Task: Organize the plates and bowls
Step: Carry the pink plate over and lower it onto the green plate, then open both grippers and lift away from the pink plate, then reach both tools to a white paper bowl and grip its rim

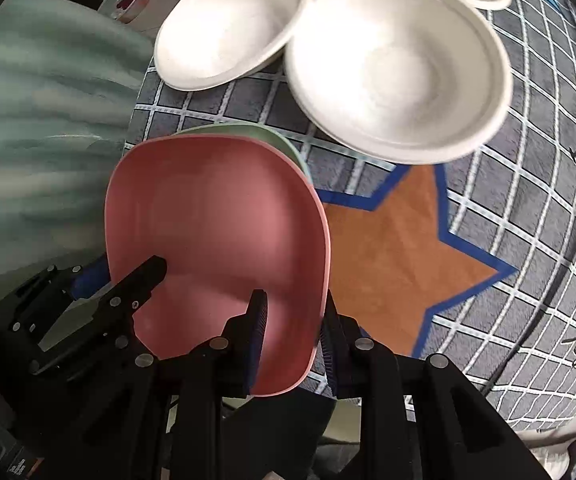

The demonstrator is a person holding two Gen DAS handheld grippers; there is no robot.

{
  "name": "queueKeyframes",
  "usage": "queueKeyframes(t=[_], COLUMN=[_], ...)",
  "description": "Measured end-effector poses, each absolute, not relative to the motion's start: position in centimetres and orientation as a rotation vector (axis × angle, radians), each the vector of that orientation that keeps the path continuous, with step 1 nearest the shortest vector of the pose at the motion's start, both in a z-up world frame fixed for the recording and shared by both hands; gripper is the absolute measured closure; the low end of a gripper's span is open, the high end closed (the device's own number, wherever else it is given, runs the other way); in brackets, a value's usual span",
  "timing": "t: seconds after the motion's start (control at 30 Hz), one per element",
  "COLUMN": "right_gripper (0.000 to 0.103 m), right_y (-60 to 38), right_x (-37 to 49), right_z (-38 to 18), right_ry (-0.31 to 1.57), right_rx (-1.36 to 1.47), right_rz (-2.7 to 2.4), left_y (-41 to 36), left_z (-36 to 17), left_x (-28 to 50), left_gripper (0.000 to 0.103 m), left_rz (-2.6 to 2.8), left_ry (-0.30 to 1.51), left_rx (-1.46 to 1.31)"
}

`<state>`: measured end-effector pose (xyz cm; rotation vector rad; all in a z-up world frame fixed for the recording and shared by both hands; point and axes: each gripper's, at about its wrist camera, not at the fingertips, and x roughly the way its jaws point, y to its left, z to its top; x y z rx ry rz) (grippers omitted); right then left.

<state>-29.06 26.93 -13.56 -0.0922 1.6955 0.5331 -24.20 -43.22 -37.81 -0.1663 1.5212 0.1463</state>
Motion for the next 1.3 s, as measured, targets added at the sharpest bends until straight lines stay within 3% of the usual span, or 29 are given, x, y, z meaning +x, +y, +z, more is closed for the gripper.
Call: queueKeyframes(t=[0.17, 0.27, 0.3, 0.33, 0.47, 0.5, 1.0, 1.3], right_gripper=[0.075, 0.074, 0.074, 0.073, 0.020, 0.018, 0.018, 0.018], right_y=[29.2, 29.6, 28.7, 28.5, 27.5, 26.7, 14.0, 9.8], right_x=[-29.2, -29.2, -29.3, -29.5, -28.8, -28.4, -24.5, -18.6], right_z=[-13.6, -13.6, -13.7, -13.8, -12.8, -12.8, -13.2, -9.5], right_ry=[1.695, 1.699, 1.706, 1.713, 1.672, 1.662, 1.646, 1.590], right_rx=[-0.118, -0.129, -0.128, -0.131, -0.165, -0.138, 0.081, 0.127], right_rz=[0.525, 0.530, 0.539, 0.543, 0.501, 0.504, 0.276, 0.242], left_y=[-42.4, -42.7, -42.8, -42.6, -41.8, -41.6, -45.8, -47.2], left_z=[-38.4, -39.0, -39.1, -39.0, -38.8, -38.7, -34.6, -32.5], left_x=[-23.5, -23.2, -23.2, -23.3, -23.3, -23.1, -15.7, -7.2], left_gripper=[0.071, 0.038, 0.030, 0.030, 0.024, 0.024, 0.024, 0.024], left_rz=[0.165, 0.191, 0.208, 0.226, 0.210, 0.206, 0.077, 0.106], left_ry=[1.517, 1.530, 1.527, 1.517, 1.517, 1.517, 1.416, 1.357], left_rx=[-0.159, -0.127, -0.111, -0.097, -0.168, -0.177, -0.105, -0.135])
